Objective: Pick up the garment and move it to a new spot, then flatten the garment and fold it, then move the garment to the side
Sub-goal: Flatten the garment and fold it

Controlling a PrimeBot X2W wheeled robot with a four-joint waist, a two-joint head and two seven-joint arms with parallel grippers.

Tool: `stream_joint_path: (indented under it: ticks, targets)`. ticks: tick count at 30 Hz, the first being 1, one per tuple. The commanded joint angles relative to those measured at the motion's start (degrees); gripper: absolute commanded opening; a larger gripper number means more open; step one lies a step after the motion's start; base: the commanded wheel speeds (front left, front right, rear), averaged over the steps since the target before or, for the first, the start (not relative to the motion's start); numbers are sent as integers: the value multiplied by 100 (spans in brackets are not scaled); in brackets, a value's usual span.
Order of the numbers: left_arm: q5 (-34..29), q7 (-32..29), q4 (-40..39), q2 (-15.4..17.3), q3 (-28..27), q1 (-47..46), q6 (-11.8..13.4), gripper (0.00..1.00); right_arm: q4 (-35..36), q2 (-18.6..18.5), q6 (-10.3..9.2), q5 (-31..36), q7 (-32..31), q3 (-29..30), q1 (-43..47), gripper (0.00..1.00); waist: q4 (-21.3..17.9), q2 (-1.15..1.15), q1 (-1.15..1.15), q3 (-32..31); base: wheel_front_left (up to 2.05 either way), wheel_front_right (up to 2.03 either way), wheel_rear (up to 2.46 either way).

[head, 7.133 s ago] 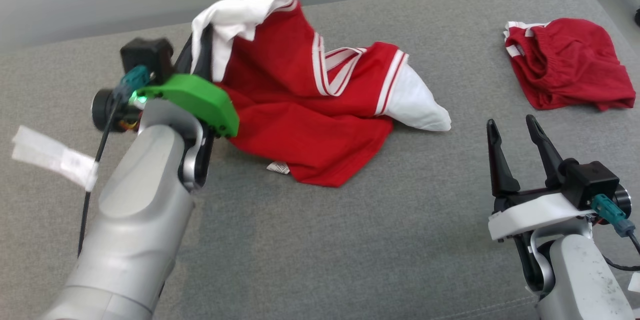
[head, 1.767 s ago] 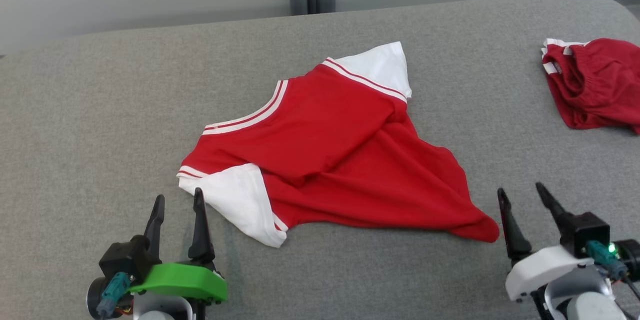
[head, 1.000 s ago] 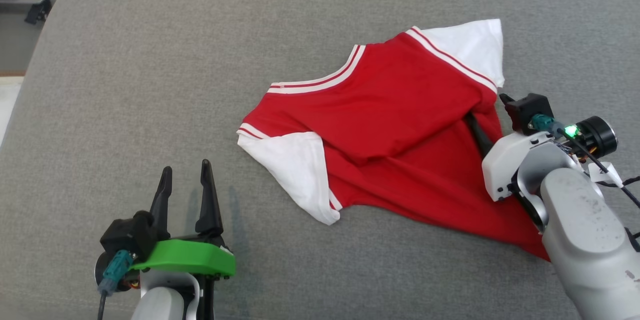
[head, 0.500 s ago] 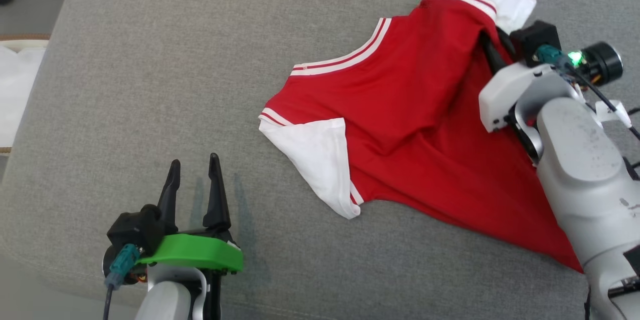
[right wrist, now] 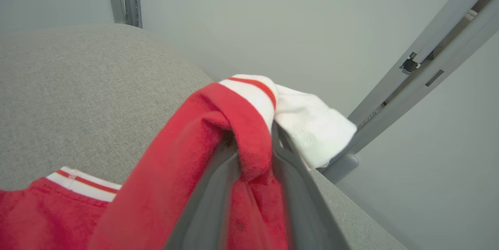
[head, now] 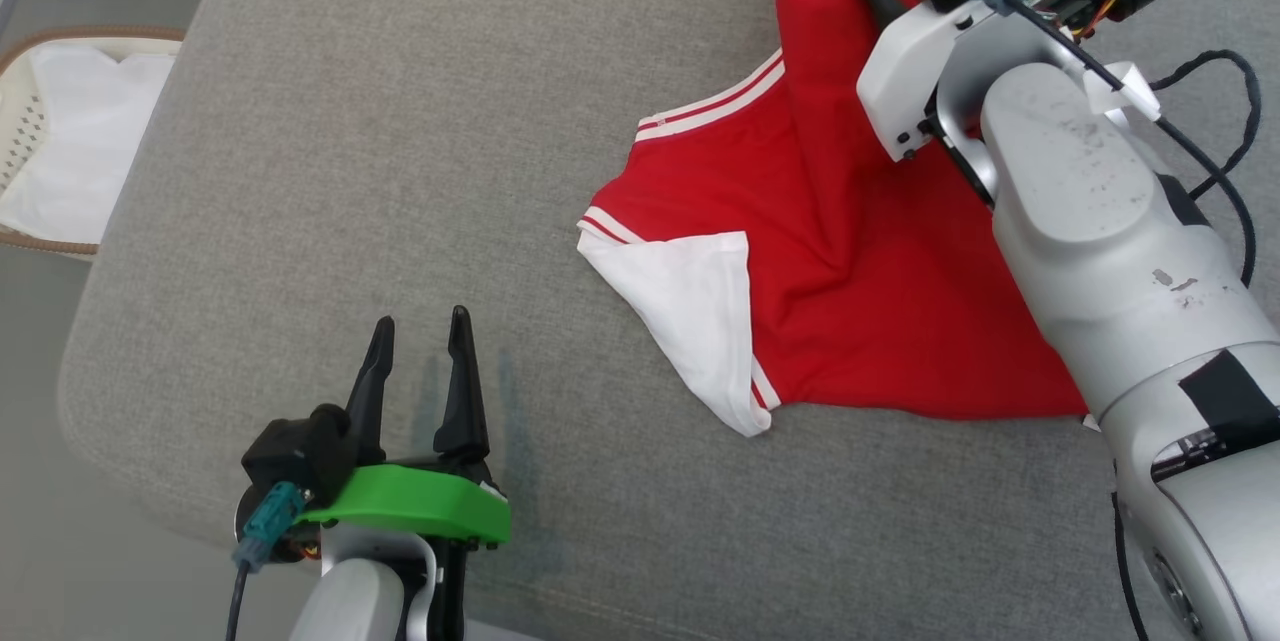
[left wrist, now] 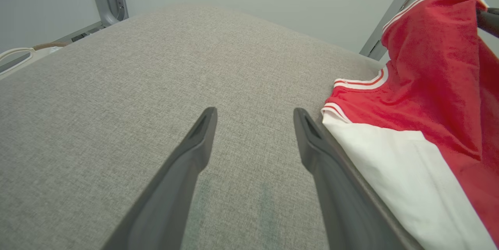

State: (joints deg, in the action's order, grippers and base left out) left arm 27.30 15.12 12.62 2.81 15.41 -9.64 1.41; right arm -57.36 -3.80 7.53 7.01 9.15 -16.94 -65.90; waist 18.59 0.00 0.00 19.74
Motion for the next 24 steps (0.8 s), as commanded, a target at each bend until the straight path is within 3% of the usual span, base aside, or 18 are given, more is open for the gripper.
stream_joint_path:
  ticks: [1,12,24]
  targets:
    - [33,2,-17,18,14,-106,32,100,-114,30,-9,79,102,-13,-14,100,65,0,0,50,0,0,0]
    - [-95,2,-72,19,-199,-34,58,100,-247,65,-9,-215,571,-192,140,100,-404,0,0,-26,0,0,0]
    - [-411,2,-40,19,-451,122,-45,100,751,-549,-9,-766,608,196,1508,100,-1124,0,0,-436,0,0,0]
